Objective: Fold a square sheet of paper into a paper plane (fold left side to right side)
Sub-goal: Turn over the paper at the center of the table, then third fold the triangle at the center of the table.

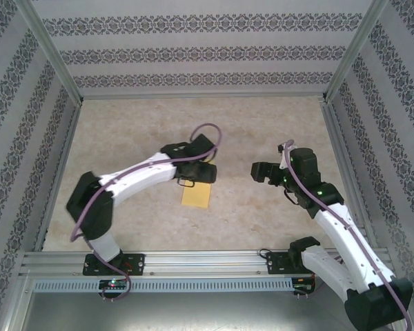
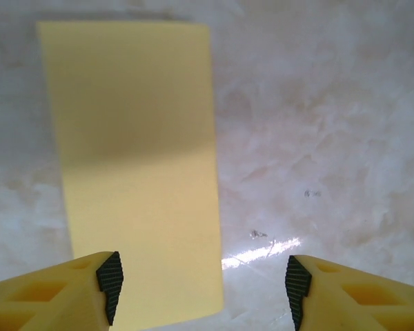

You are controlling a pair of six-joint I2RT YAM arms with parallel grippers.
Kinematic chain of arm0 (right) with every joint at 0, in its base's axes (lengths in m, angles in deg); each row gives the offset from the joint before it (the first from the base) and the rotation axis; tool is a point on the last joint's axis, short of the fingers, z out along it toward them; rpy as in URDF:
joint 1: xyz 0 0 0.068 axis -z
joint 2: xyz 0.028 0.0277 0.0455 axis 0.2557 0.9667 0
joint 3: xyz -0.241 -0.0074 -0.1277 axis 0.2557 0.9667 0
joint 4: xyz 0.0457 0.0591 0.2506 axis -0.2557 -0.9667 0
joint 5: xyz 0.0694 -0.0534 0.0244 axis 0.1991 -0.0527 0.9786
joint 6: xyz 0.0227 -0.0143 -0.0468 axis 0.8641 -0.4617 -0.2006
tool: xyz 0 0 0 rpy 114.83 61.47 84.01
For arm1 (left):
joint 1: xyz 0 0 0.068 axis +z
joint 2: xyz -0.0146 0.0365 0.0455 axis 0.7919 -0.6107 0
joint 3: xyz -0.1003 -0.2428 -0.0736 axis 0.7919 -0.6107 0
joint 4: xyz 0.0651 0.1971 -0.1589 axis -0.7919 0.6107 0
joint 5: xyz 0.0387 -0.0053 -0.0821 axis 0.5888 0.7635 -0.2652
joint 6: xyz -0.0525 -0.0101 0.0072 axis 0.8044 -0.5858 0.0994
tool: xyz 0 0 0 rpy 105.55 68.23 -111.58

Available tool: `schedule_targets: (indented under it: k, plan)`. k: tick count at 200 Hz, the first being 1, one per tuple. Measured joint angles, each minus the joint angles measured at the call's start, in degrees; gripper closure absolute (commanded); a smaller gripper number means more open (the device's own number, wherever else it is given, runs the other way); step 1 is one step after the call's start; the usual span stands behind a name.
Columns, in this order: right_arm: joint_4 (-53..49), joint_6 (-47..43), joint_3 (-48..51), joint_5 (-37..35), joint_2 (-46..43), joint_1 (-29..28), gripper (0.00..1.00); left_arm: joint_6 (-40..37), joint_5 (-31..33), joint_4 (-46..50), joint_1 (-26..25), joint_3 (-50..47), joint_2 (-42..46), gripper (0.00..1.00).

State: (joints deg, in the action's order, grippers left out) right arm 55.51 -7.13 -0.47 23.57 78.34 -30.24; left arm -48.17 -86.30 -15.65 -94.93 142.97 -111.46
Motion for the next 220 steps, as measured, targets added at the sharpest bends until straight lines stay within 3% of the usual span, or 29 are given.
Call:
schedule_targets:
  k: [40, 68, 96, 149, 220]
  plan:
    - [8.72, 3.54, -0.52, 5.05, 13.31, -7.80, 0.03, 1.29, -8.63, -11.45, 10.19, -17.92, 11.28, 0.23]
    - [14.73, 5.03, -4.11, 7.76, 26.49, -13.99, 0.08, 1.68, -15.19, -17.68, 15.10, -25.88, 13.09, 0.23]
    - [21.73, 7.04, -8.37, 9.73, 37.86, -16.52, 0.15, 2.80, -21.33, -24.90, 18.71, -31.50, 13.16, 0.23]
    - [27.15, 9.55, -18.97, 11.23, 53.55, -16.61, 0.23, 4.52, -28.22, -33.57, 19.71, -33.75, 9.01, 0.24]
    - [26.10, 9.35, -23.21, 10.32, 59.87, -16.61, 0.24, 6.40, -31.91, -36.52, 20.28, -33.38, 3.58, 0.25]
